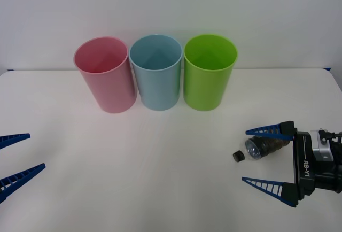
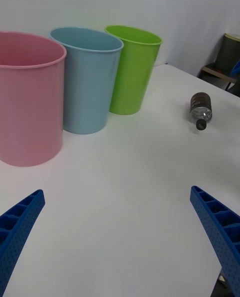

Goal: Put cans in the blue bin and PET bottles in the pink bin and trash in the green bin.

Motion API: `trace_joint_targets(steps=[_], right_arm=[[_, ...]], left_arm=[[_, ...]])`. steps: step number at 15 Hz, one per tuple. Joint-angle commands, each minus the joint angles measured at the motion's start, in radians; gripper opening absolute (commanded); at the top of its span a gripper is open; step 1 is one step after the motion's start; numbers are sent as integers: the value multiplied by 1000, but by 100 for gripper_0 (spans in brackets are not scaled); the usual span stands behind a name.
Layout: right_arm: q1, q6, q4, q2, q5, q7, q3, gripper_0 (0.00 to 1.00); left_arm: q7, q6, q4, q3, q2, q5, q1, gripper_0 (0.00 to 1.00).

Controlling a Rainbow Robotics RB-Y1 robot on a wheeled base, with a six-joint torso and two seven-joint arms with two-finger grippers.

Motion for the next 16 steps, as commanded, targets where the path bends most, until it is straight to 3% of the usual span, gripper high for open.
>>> trace_joint_targets(steps=[1,16], right_arm=[[0,0,0,0,0,0,0,100],[0,0,0,0,0,0,0,100]], left_arm=[[0,0,0,0,0,0,0,100],[0,0,0,0,0,0,0,100]])
